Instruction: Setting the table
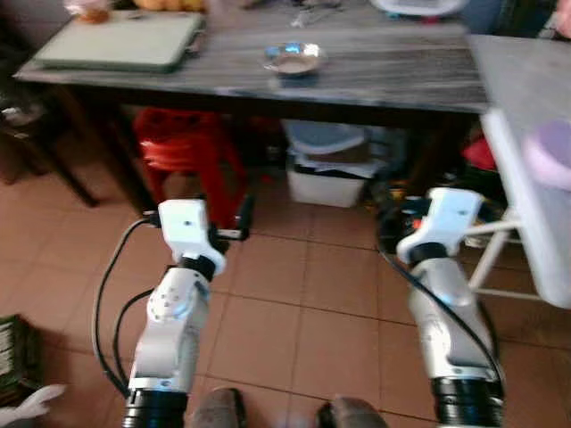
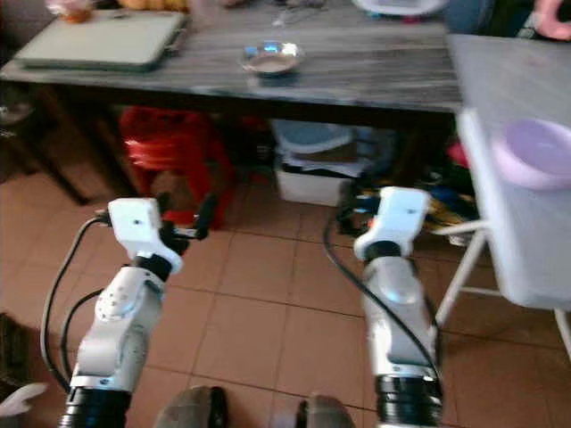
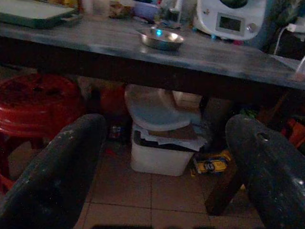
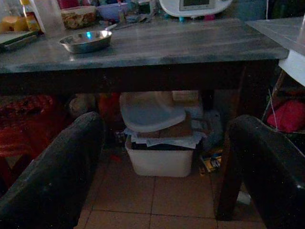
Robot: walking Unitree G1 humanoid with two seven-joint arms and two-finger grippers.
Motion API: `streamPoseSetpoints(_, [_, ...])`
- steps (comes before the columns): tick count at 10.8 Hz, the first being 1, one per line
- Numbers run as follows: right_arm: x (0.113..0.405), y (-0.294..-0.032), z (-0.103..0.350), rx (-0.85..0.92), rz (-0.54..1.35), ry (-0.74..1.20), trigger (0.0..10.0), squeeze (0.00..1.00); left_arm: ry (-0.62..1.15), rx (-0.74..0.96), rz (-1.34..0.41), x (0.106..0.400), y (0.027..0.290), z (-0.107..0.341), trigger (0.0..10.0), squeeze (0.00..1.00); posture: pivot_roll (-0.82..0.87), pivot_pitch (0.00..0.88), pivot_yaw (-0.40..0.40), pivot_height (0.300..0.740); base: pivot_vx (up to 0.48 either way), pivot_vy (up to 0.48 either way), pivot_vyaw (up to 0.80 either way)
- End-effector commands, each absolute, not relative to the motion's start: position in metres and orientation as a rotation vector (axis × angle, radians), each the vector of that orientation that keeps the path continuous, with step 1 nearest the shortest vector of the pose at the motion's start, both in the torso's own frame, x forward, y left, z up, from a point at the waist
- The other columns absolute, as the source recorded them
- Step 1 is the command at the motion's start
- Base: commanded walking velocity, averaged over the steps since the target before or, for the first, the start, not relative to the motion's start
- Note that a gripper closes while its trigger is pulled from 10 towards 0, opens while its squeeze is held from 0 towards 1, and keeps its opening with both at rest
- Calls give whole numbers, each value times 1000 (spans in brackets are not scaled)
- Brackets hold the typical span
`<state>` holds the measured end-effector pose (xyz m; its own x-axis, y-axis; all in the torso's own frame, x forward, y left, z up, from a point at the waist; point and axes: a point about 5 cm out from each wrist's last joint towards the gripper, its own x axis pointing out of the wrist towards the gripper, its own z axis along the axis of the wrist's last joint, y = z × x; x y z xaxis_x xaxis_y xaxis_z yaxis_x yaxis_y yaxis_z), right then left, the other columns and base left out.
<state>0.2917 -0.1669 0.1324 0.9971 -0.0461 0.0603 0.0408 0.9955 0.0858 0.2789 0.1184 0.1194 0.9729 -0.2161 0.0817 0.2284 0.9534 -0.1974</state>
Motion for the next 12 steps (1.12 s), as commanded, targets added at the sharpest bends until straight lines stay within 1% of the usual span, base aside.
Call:
streamPoseSetpoints(1, [292, -171, 130, 85, -58, -51, 10000, 0, -43, -213, -248, 279, 115, 117, 10000, 0, -62, 118, 44, 740, 0, -420, 0])
streamPoseSetpoints(4, [302, -164, 144, 88, -44, -109, 10000, 0, -85, -218, -241, 285, 114, 128, 10000, 0, -60, 118, 56, 740, 0, -421, 0])
streamPoseSetpoints(5, [305, -162, 152, 46, -24, -150, 10000, 0, -89, -216, -252, 284, 113, 130, 10000, 0, -58, 119, 55, 740, 0, -420, 0])
streamPoseSetpoints(7, [305, -166, 164, 6, -51, -212, 10000, 0, -90, -213, -252, 284, 114, 130, 10000, 0, -61, 129, 56, 740, 0, -401, 0])
streamPoseSetpoints(11, [306, -163, 174, -67, -35, -265, 10000, 0, -88, -213, -257, 283, 113, 130, 10000, 0, -63, 133, 54, 740, 0, -403, 0])
streamPoseSetpoints(12, [306, -164, 175, -70, -40, -268, 10000, 0, -86, -210, -259, 283, 113, 130, 10000, 0, -63, 133, 54, 740, 266, -390, 0])
